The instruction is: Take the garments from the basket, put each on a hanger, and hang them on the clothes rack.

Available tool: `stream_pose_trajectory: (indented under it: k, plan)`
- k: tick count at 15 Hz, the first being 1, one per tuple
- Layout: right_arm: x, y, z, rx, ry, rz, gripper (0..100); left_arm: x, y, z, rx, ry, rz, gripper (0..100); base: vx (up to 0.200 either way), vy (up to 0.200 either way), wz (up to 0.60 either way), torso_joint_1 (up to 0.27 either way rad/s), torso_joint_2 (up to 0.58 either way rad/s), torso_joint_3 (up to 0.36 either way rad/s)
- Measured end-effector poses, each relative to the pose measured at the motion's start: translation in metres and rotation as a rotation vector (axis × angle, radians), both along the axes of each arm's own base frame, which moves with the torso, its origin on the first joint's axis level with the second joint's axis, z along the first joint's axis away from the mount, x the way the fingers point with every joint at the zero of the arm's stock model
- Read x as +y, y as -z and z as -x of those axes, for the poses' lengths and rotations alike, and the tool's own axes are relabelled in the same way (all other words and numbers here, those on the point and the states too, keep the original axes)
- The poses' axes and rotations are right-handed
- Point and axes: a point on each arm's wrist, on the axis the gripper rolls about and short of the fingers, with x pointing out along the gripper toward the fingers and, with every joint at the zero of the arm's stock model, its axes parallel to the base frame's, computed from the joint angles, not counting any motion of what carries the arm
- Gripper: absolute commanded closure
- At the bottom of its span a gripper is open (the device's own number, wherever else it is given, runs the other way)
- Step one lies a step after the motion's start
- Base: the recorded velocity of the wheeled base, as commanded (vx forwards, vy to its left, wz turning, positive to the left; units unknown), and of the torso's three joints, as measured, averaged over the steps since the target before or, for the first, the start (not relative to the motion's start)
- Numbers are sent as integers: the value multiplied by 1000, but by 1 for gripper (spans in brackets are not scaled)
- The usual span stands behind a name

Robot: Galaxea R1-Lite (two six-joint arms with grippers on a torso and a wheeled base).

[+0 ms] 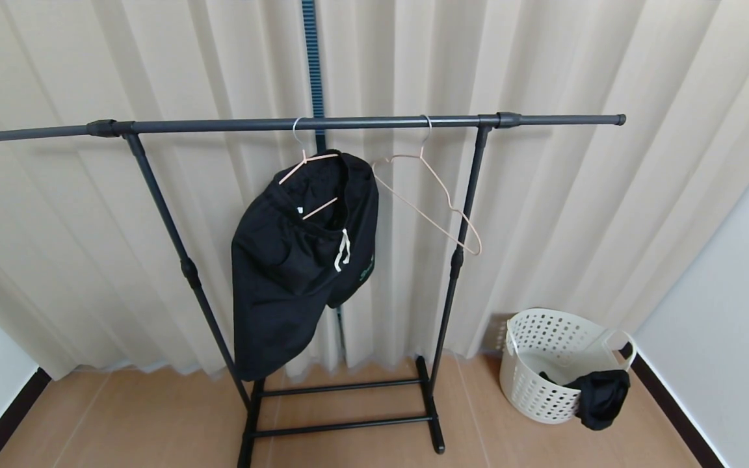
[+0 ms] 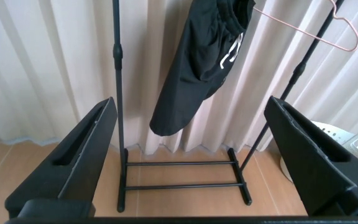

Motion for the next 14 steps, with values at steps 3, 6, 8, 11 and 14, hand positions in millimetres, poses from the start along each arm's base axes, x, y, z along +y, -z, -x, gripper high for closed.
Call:
stream_pose_trajectory:
  k: [3,6,8,11,14]
  plan:
    - [0,0,0,0,0,0,0,0,0,0,0,0,0,0,0,0,0,-155,346,194]
    - [0,0,0,-1,0,-1,0,0,0,0,0,-1,-1,0,0,0,0,-147,364,199]
    - [0,0,0,-2,0,-1,0,0,0,0,1,-1,-2,0,0,0,0,-163,388,220]
    - [0,0,0,-2,0,-1,0,0,0,0,1,-1,-1,0,0,0,0,-183,437,253]
    - [0,0,0,-1,0,-1,0,0,0,0,1,-1,-2,0,0,0,0,-214,540,321]
